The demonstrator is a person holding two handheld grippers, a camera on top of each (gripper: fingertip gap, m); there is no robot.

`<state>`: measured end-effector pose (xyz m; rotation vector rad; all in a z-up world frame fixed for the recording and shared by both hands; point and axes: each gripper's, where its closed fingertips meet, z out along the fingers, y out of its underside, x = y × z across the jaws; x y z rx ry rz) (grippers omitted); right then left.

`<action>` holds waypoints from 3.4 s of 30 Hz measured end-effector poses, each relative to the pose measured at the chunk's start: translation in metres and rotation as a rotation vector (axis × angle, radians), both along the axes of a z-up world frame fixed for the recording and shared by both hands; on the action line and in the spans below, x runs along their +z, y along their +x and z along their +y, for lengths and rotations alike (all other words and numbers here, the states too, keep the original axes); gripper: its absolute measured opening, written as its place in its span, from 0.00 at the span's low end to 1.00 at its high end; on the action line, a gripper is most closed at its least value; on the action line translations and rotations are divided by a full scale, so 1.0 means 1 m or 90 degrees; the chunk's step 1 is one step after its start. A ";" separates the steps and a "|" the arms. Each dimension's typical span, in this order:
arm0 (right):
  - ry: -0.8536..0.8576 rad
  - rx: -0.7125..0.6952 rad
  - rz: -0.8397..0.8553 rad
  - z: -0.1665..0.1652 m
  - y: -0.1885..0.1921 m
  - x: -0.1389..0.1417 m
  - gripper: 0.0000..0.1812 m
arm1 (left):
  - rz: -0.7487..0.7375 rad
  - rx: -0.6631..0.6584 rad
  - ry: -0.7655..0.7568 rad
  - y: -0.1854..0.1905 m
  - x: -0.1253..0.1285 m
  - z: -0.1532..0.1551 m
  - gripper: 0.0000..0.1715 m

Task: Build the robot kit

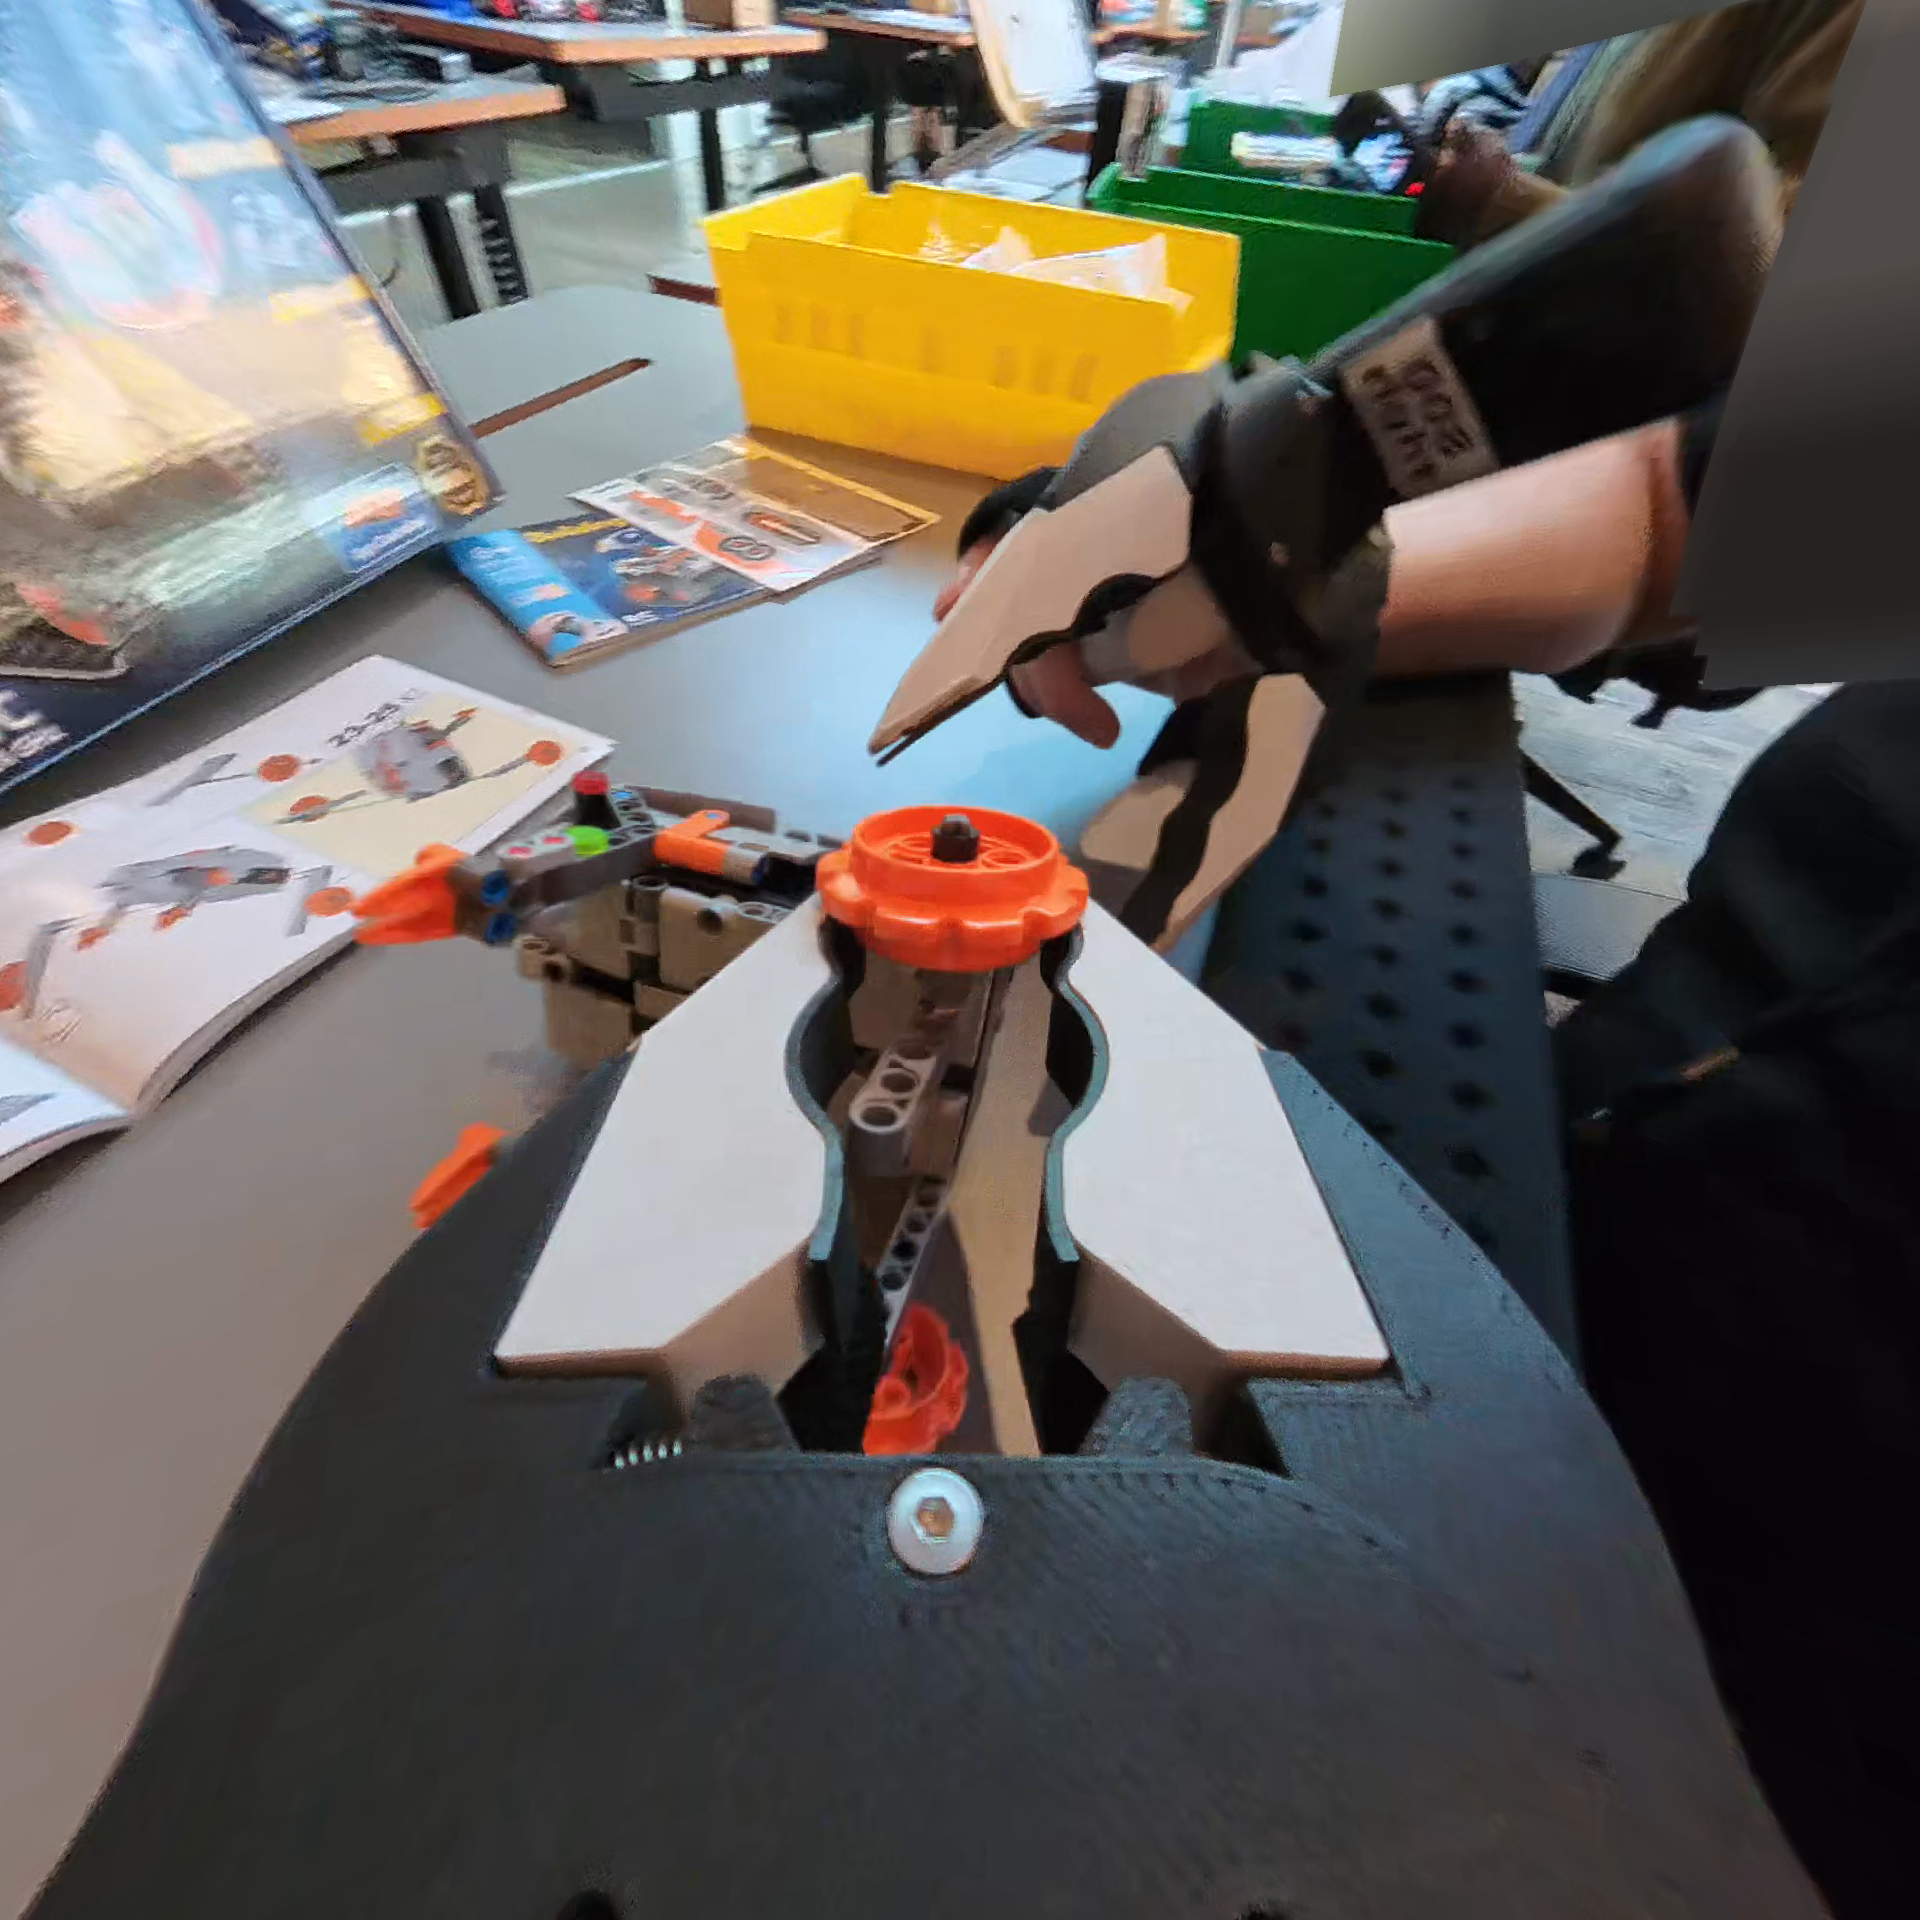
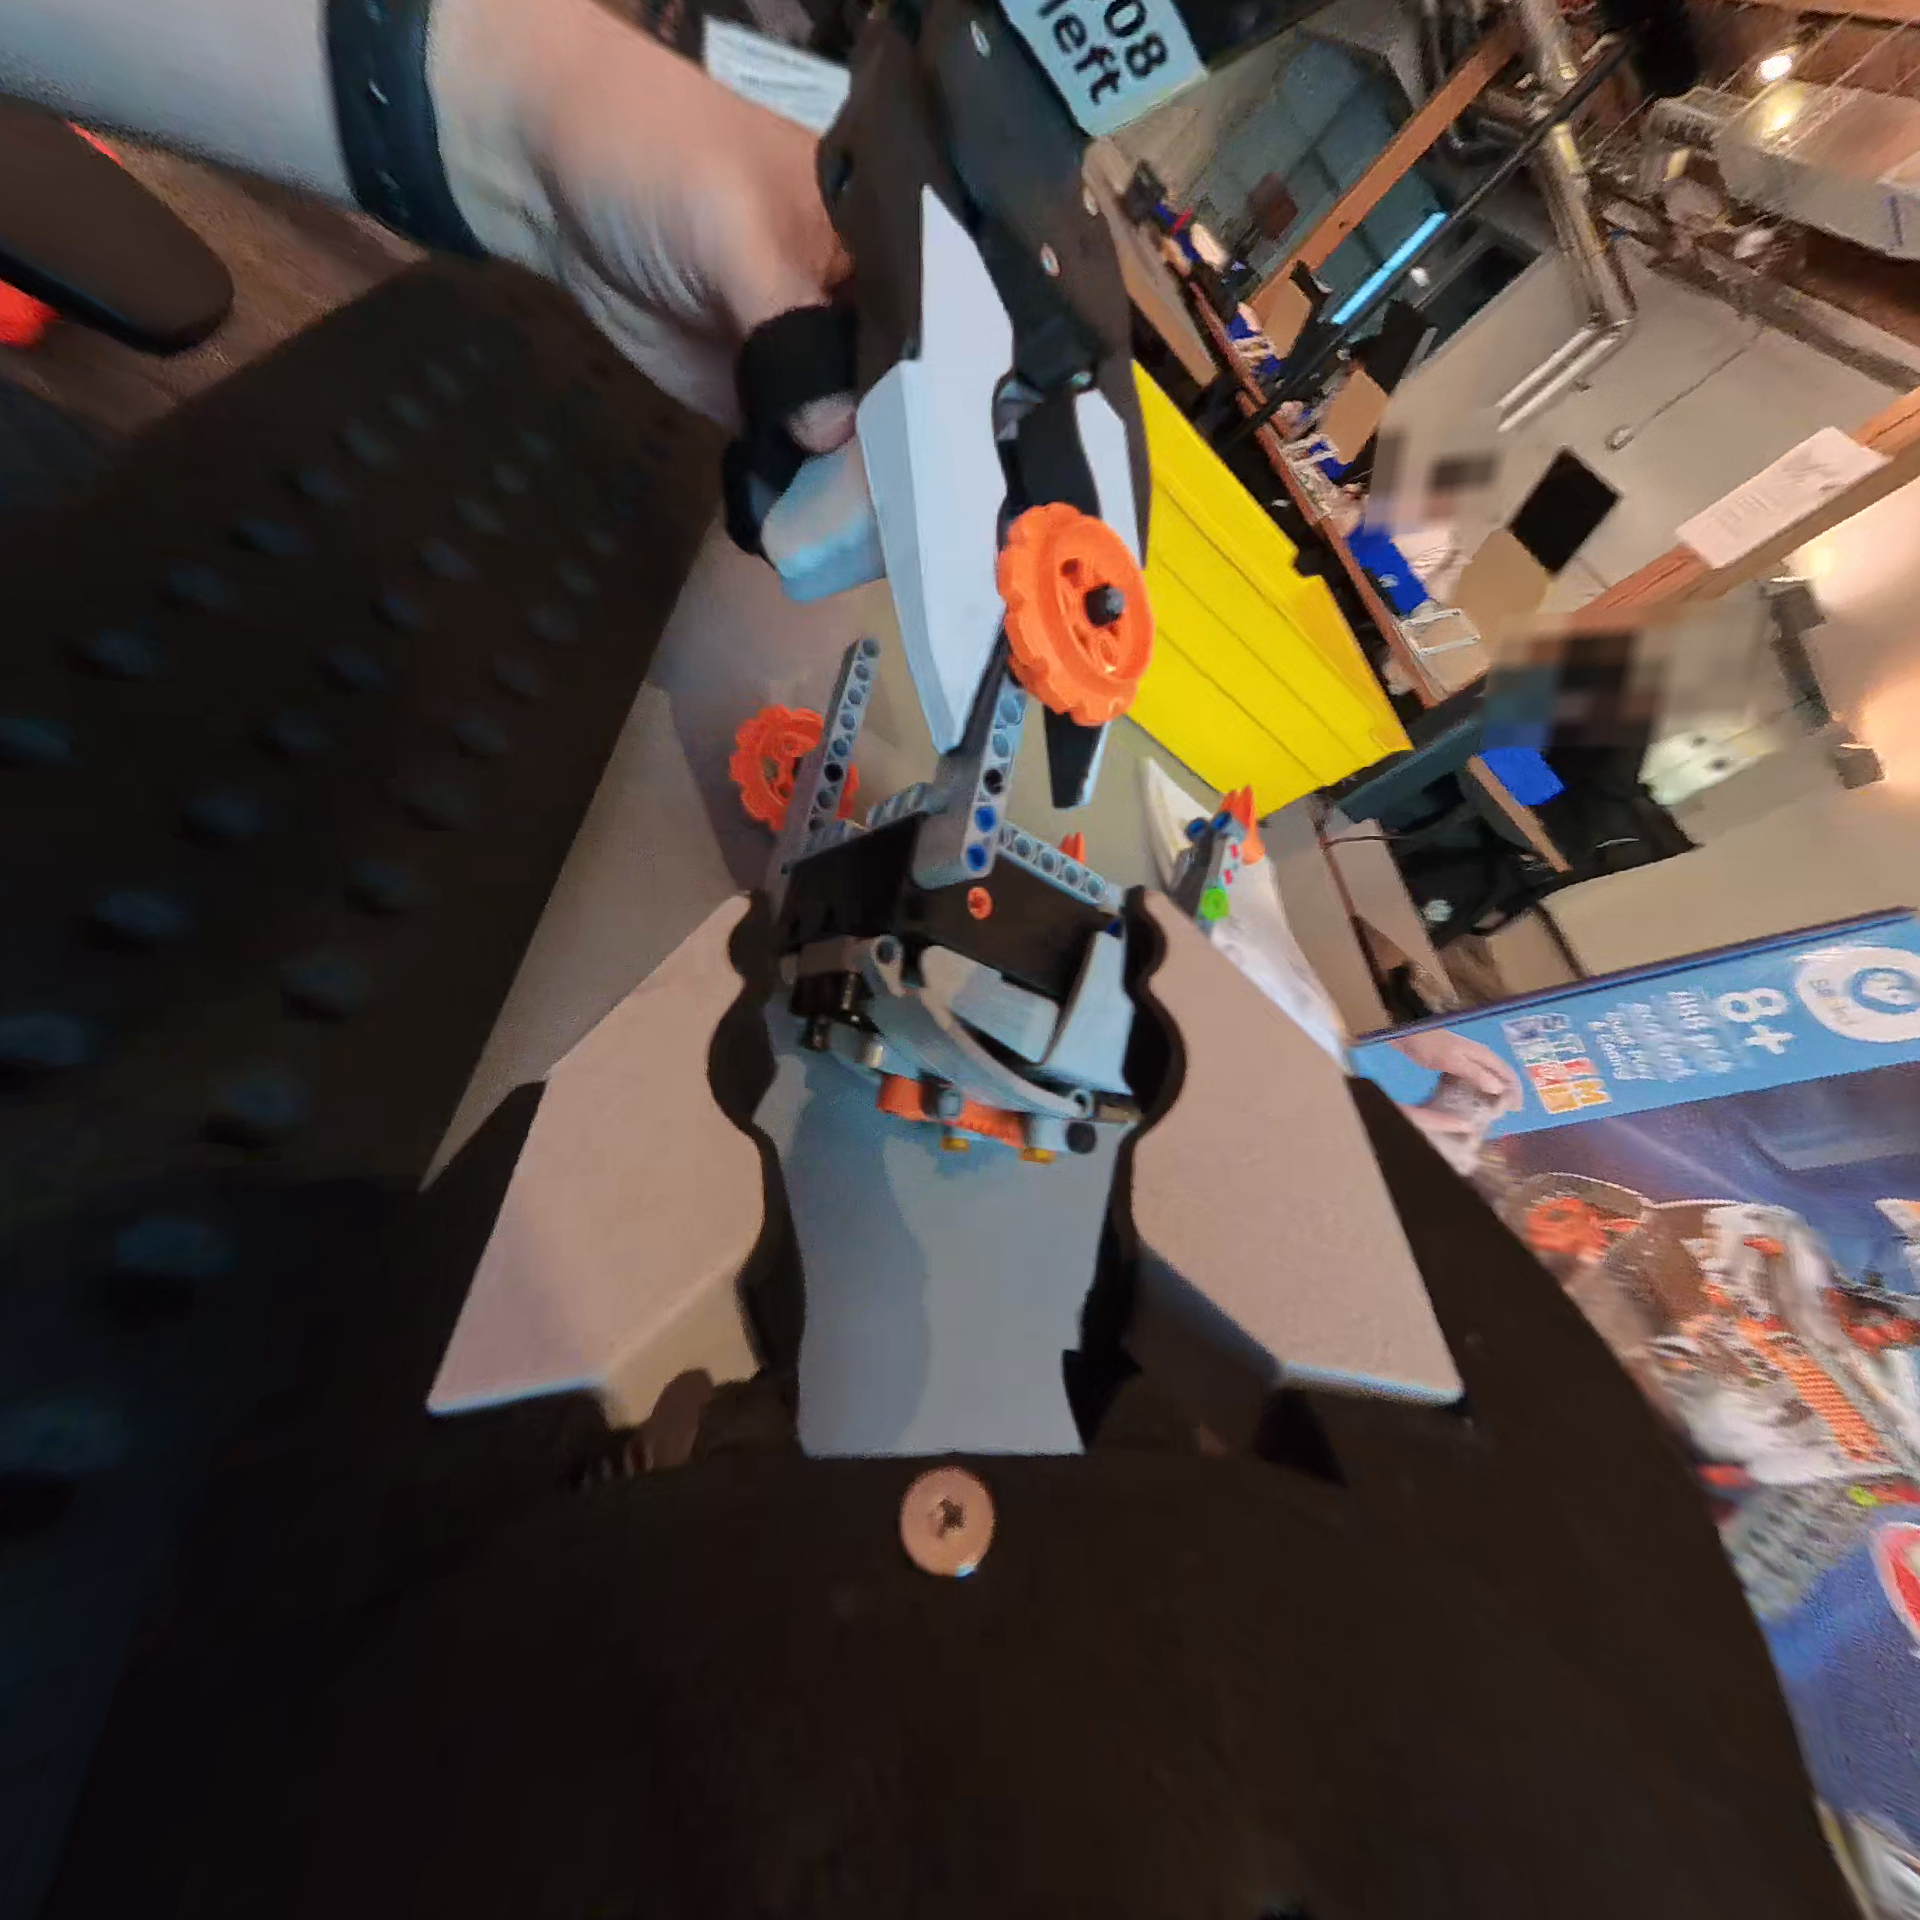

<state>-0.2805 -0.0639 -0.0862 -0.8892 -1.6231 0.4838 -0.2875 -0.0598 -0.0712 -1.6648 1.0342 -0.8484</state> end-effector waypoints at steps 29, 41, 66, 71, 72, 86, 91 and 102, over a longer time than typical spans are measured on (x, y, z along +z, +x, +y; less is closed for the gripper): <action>-0.534 -0.060 -0.006 0.014 -0.015 0.003 0.03 | -0.052 0.128 -0.093 -0.063 -0.008 -0.066 0.26; -1.009 0.003 0.263 0.057 -0.003 0.048 0.03 | -0.299 0.125 -0.431 -0.024 -0.012 -0.015 0.16; -1.153 0.061 0.382 0.080 0.022 0.049 0.03 | -0.468 0.070 -0.297 -0.005 0.028 0.025 0.00; -1.159 0.059 0.393 0.082 0.021 0.049 0.03 | -0.491 0.056 -0.332 0.005 0.026 0.022 0.00; -1.161 0.060 0.395 0.082 0.021 0.048 0.03 | -0.489 0.059 -0.332 0.006 0.026 0.023 0.00; -1.176 0.069 0.404 0.081 0.021 0.048 0.03 | -0.149 0.296 -0.143 -0.017 -0.002 0.025 0.01; -1.184 0.075 0.405 0.080 0.021 0.048 0.03 | -0.149 0.289 -0.140 -0.011 -0.004 0.026 0.13; -1.189 0.082 0.394 0.074 0.018 0.047 0.03 | -0.319 0.210 -0.250 -0.004 0.007 0.031 0.08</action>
